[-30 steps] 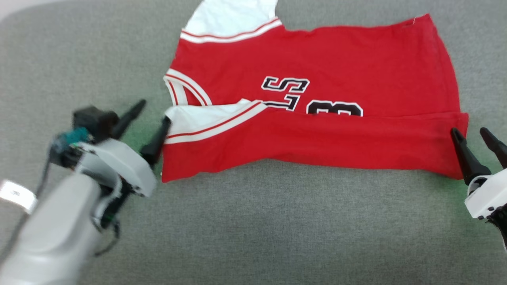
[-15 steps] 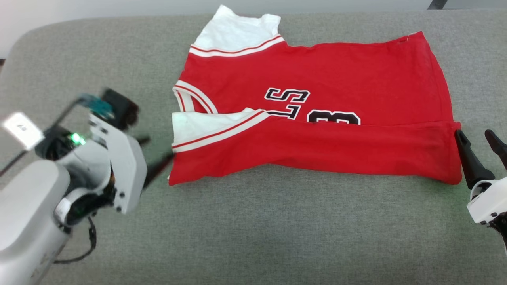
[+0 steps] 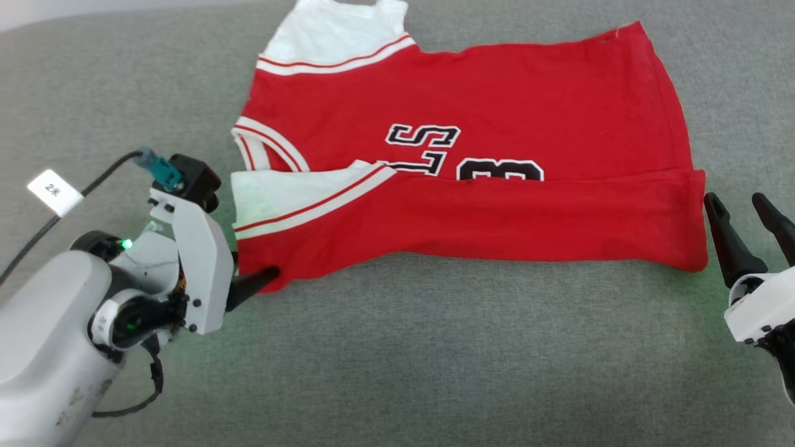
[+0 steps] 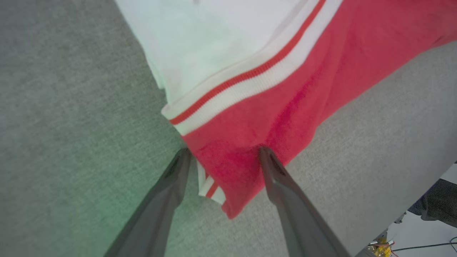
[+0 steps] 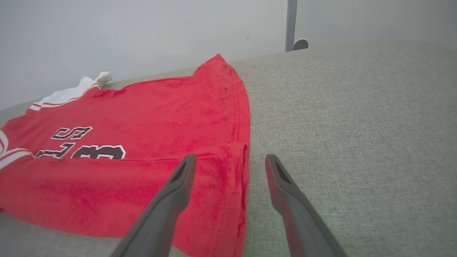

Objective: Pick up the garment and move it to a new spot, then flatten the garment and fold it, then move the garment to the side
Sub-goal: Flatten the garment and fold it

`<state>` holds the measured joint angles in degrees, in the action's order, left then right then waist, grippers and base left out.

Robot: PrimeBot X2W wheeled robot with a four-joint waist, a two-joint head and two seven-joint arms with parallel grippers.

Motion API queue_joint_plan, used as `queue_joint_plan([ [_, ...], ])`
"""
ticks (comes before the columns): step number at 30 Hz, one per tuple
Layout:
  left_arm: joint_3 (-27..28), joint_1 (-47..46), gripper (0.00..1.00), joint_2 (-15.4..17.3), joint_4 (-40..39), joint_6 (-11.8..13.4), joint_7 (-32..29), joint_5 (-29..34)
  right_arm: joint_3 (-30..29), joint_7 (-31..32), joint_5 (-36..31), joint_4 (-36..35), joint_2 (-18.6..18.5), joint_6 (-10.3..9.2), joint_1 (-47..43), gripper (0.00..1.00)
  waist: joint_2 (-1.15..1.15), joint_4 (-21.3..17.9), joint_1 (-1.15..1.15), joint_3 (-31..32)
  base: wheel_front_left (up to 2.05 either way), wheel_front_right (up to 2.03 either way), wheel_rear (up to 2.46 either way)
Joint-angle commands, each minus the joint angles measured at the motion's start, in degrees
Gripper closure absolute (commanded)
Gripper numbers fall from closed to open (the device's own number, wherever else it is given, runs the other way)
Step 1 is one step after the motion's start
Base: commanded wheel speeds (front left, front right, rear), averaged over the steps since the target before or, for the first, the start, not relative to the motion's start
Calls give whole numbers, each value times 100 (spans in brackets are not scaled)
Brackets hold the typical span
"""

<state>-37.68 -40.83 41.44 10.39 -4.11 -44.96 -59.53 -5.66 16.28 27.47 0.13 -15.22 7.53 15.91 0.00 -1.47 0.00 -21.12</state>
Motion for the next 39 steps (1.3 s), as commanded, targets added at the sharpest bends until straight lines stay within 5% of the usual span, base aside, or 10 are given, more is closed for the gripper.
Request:
queue_joint_plan([
  [1,5,-11,0,-53,116,-33,49,-34,1,-38,-26,10,23,-9,56,0,0,-97,0,-93,0,0,0],
  [7,-97,-21,3,-199,593,-133,201,10,-53,-58,-49,-16,16,-9,96,0,0,-183,0,-182,0,0,0],
  [10,-163,-55,84,-268,708,-214,276,23,-26,27,-61,-28,-22,-9,85,0,0,-199,0,-185,0,0,0],
  [11,-191,-62,100,-282,723,-237,294,19,15,98,-60,-39,-49,-9,92,0,0,-204,0,-180,0,0,0],
  [24,-515,-203,100,-311,655,-353,570,-61,1122,2635,-236,-236,-1181,-9,379,0,0,-47,0,-124,0,0,0],
  [34,-862,-527,100,-428,616,-356,834,-80,1410,3378,-257,388,-1321,-9,804,0,0,182,0,-279,0,0,0],
  [35,-896,-557,100,-448,632,-343,861,-98,1436,3417,-221,447,-1304,-9,805,15,0,196,0,-285,0,0,0],
  [37,-970,-609,100,-483,660,-343,912,-118,1404,3474,-151,538,-1245,-9,815,100,0,220,0,-290,0,0,0],
  [39,-1025,-653,100,-499,701,-343,995,-154,1394,3521,-157,571,-1245,-9,783,100,0,235,0,-283,0,0,0],
])
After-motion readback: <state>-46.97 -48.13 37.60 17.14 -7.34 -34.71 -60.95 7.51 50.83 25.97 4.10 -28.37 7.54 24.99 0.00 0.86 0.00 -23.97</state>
